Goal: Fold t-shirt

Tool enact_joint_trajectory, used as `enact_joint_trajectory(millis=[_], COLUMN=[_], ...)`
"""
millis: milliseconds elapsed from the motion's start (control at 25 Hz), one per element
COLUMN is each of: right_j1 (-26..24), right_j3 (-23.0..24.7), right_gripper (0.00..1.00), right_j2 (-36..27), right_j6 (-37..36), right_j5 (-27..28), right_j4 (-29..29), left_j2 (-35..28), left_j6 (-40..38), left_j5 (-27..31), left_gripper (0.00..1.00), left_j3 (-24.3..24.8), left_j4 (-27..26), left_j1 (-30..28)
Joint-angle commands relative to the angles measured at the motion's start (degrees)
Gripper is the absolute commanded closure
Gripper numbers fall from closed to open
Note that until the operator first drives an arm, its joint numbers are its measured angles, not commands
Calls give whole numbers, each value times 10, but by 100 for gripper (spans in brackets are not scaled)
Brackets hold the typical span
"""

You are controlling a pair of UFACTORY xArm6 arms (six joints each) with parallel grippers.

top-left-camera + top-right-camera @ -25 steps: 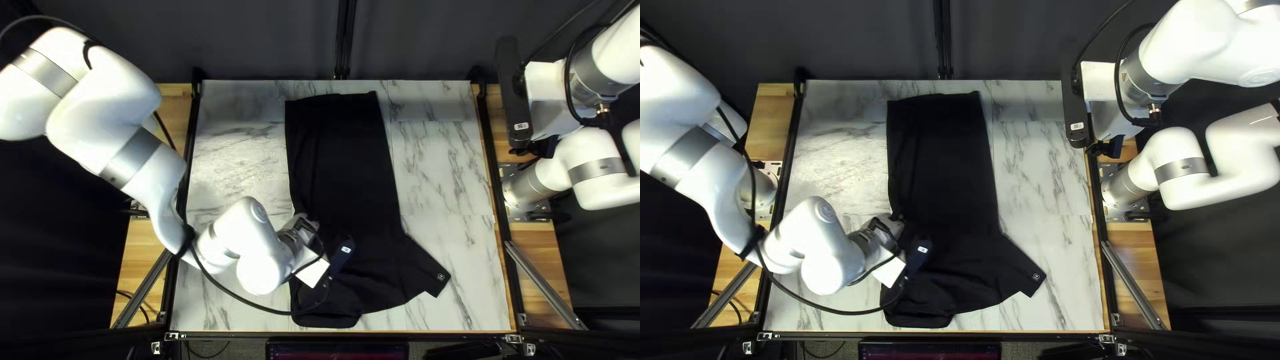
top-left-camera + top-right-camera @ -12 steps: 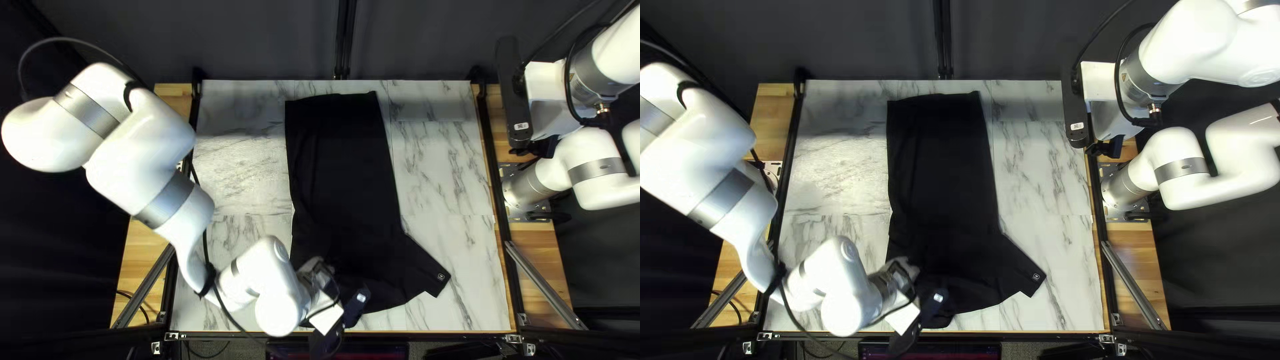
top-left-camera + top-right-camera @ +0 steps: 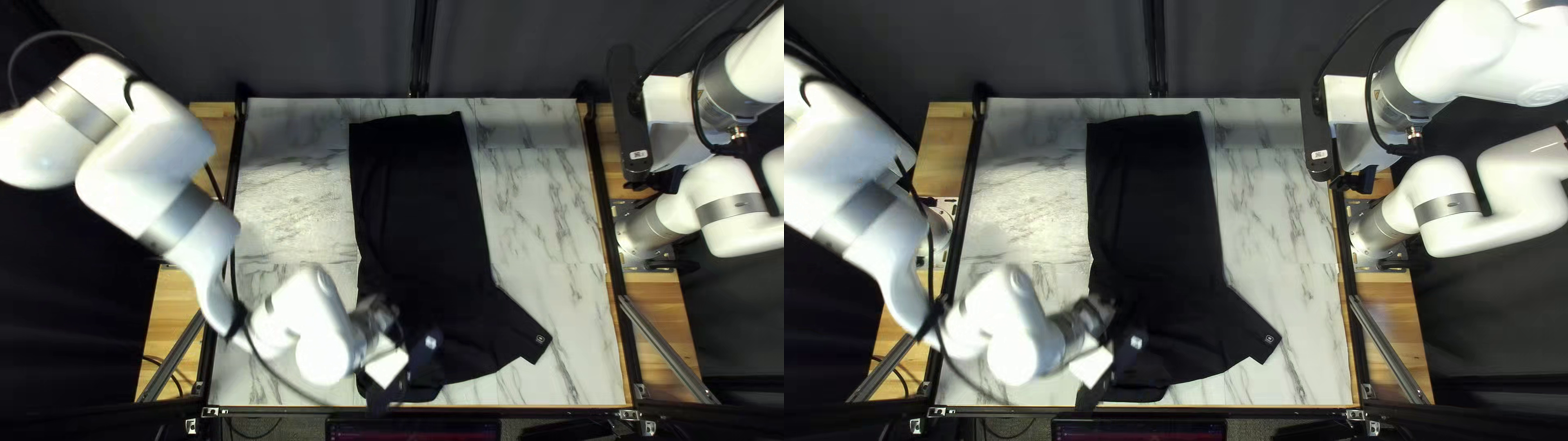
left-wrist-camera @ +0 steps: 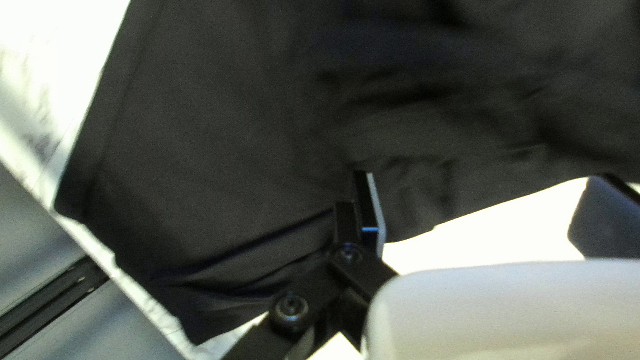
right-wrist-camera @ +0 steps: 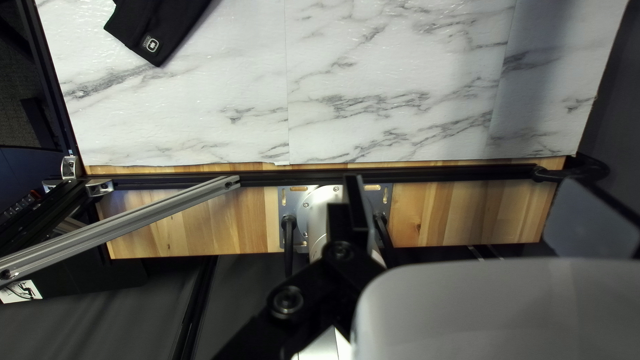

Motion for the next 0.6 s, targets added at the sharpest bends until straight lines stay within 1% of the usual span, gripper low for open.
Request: enact_joint_trajectory(millis=[40,160,320,400,520,600], right_j1=[0,0,0,0,0,0], right_j3=[0,0,0,0,0,0], right_gripper=[0,0,0,0,0,0], right_j2=[0,0,0,0,0,0], right_j6=[0,0,0,0,0,0], right_j5=[0,0,0,0,0,0], right_j4=[0,0,0,0,0,0], left_j2=[44,93,146,156,150,146], left_j6=[-12,-24,-17,-17,-24,-21], left_j5=[-25,-39,-49,-52,-48,-38], left_gripper=[0,0,0,0,0,0], left_j3=[-25,-66,-115,-121,-116,-122], left_j4=[-1,-15,-45,-57,-67,-71], left_j1=[-8,-31,-56,-67,-82,-87])
